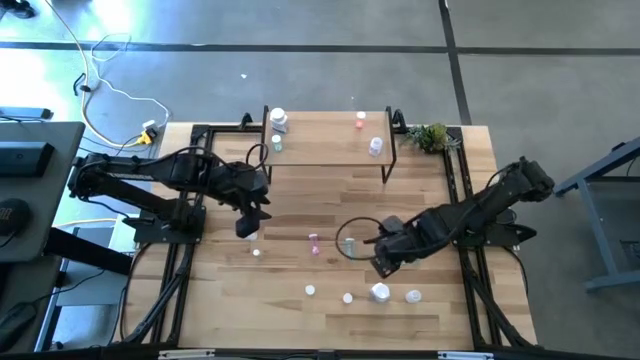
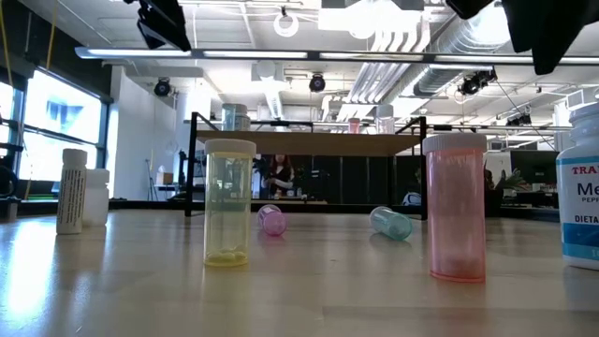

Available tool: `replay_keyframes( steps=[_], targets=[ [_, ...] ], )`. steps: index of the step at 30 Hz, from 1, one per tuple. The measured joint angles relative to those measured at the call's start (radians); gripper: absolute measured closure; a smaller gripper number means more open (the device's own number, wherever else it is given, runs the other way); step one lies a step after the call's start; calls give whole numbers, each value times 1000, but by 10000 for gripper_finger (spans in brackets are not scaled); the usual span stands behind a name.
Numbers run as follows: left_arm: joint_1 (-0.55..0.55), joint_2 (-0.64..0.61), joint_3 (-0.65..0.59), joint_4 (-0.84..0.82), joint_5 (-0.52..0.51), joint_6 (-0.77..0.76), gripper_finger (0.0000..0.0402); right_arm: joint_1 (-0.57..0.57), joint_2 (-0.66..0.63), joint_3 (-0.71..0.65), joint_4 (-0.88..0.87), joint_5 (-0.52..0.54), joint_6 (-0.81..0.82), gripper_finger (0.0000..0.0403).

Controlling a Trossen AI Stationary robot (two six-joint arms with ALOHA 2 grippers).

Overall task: Pick and place medicine bottles onto shelf by color
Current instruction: Put the white medicine bottle on the shelf

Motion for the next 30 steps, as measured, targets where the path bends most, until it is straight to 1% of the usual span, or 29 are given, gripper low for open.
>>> replay_keyframes(
  steps=[7,10,17,22,25,30],
  targets=[
    [-26,0,0,0,0,-8,204,59,0,-44,154,12,90,173],
    [-32,0,0,0,-3,-16,204,81,0,-60,214,12,126,172],
    [-48,0,0,-1,-3,-26,204,132,30,-64,289,16,214,171],
    [-58,0,0,-1,-3,-29,204,165,35,-64,362,18,303,171],
    [-59,0,0,-1,-3,-29,204,184,35,-41,366,38,345,171],
    [-59,0,0,-1,-3,-29,204,203,51,15,368,81,365,171]
  ],
)
